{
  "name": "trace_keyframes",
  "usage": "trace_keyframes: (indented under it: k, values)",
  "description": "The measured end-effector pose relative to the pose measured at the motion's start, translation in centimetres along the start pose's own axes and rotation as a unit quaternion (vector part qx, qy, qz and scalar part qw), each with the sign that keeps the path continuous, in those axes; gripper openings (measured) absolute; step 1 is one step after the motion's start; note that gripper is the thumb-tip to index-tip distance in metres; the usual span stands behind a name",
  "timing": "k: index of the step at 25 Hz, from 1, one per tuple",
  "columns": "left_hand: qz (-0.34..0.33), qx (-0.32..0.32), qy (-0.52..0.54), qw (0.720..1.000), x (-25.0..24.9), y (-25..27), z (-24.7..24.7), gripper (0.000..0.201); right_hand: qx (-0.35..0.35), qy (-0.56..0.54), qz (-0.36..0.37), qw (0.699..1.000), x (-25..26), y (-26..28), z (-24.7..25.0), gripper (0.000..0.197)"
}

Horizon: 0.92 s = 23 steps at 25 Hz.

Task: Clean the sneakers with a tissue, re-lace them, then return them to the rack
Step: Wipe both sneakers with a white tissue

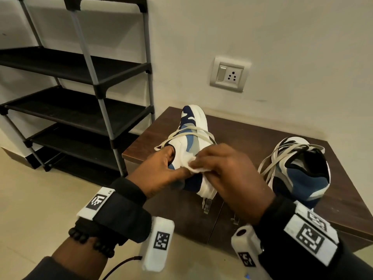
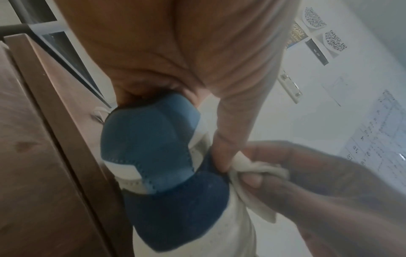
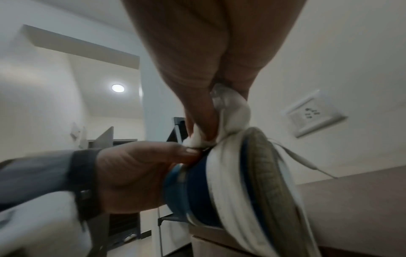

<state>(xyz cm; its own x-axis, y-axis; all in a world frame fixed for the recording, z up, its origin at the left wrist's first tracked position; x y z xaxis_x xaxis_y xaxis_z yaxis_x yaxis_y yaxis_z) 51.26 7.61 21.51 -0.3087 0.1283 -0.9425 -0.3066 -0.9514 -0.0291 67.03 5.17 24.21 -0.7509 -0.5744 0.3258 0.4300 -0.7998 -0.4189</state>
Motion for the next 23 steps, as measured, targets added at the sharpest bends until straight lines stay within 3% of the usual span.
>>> trace_keyframes:
  k: [1, 4, 7, 11, 15, 18, 22, 23]
  values:
    - [0.000, 0.004, 0.006, 1.000, 0.0, -0.1, 0.1, 0.044, -0.003, 0.001, 0.010, 1.000, 0.1, -0.2, -0.1, 0.025]
    - [0.004, 0.006, -0.019, 1.000, 0.2, -0.1, 0.1, 0.043, -0.045, 0.007, -0.062, 0.997, -1.7, -1.4, 0.8, 0.025]
    - [-0.007, 0.008, 0.011, 1.000, 0.3, 0.2, 0.2, 0.044, 0.030, 0.015, 0.016, 0.999, 0.7, -1.2, -0.7, 0.027]
    - [0.005, 0.010, -0.002, 1.000, 0.6, 0.1, 0.3, 0.043, -0.034, 0.000, -0.044, 0.998, -1.4, -1.7, 0.6, 0.025]
    - [-0.010, 0.017, 0.003, 1.000, 0.7, 0.1, 0.4, 0.044, 0.015, 0.026, 0.032, 0.999, 0.4, -0.5, -0.5, 0.026]
    - [-0.010, 0.006, -0.046, 0.999, 0.6, -0.2, 0.3, 0.041, -0.046, 0.006, -0.056, 0.997, -1.9, -1.2, 0.7, 0.025]
    - [-0.011, 0.009, -0.030, 0.999, 0.6, -0.3, 0.3, 0.043, -0.012, 0.031, 0.057, 0.998, 1.2, 0.0, -0.7, 0.026]
    - [-0.015, 0.009, -0.046, 0.999, 0.7, -0.4, 0.2, 0.043, -0.012, 0.026, 0.039, 0.999, 0.5, -0.4, -0.5, 0.027]
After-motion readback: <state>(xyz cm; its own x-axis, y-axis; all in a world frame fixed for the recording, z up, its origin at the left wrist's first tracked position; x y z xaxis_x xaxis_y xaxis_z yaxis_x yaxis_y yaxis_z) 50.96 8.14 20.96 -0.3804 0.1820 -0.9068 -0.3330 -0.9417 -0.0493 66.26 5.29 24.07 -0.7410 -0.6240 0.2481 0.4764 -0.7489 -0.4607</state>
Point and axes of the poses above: each hand's wrist, its own y-axis away from the middle knuckle, its own z-axis out of the back of the hand, x = y × z, the point moved 4 cm from there along -y, towards the middle knuckle, and after that the axes turned 3 degrees about -y, right-handed, at the moved point
